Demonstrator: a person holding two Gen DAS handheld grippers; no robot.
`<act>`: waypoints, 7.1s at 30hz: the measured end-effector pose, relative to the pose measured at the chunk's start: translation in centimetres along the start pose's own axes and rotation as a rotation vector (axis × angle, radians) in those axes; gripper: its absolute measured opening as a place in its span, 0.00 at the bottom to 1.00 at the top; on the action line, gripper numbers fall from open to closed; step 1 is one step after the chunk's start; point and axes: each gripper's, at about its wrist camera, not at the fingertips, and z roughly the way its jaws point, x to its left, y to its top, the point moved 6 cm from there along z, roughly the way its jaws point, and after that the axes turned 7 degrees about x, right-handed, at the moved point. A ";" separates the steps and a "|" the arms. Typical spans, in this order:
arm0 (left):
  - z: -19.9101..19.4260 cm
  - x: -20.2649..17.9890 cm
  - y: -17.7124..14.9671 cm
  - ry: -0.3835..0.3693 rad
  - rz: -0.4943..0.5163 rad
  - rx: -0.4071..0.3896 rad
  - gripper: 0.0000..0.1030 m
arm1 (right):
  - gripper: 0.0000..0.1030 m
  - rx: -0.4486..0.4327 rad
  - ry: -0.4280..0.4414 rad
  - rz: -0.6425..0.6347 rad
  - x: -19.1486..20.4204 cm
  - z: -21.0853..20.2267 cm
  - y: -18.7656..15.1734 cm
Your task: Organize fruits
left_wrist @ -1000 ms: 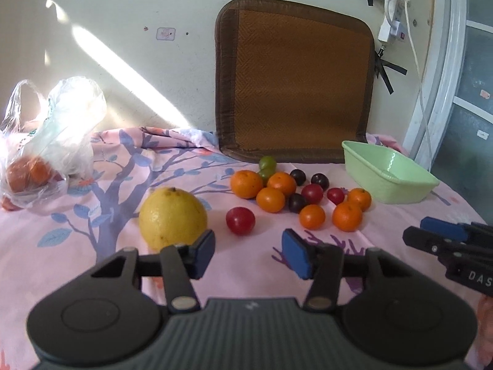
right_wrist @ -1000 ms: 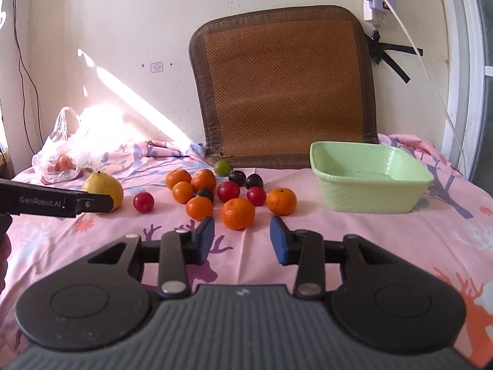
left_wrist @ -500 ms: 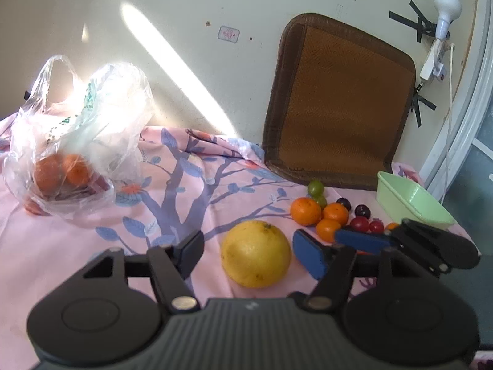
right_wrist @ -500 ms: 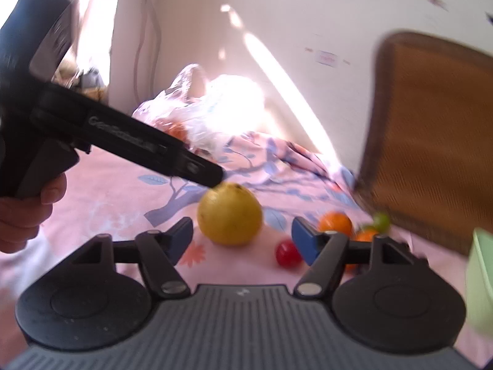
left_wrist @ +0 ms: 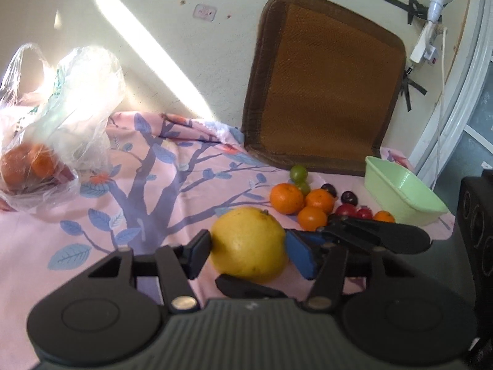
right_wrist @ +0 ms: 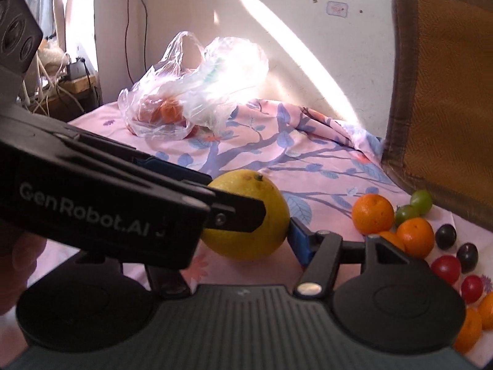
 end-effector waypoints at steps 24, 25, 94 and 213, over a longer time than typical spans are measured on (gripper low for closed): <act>21.7 -30.1 6.1 -0.256 0.056 0.204 0.52 | 0.65 0.098 -0.377 0.190 -31.1 -13.1 -8.2; 21.7 -29.9 6.1 -0.252 0.052 0.208 0.52 | 0.66 0.084 -0.382 0.173 -30.8 -13.1 -8.2; 6.5 -5.1 -2.5 0.196 0.163 0.064 0.29 | 0.38 0.005 -0.275 0.235 -13.4 -6.3 -7.8; 4.5 -4.7 -1.9 0.274 0.056 0.010 0.36 | 0.29 -0.120 -0.310 0.439 -13.1 -10.0 -10.4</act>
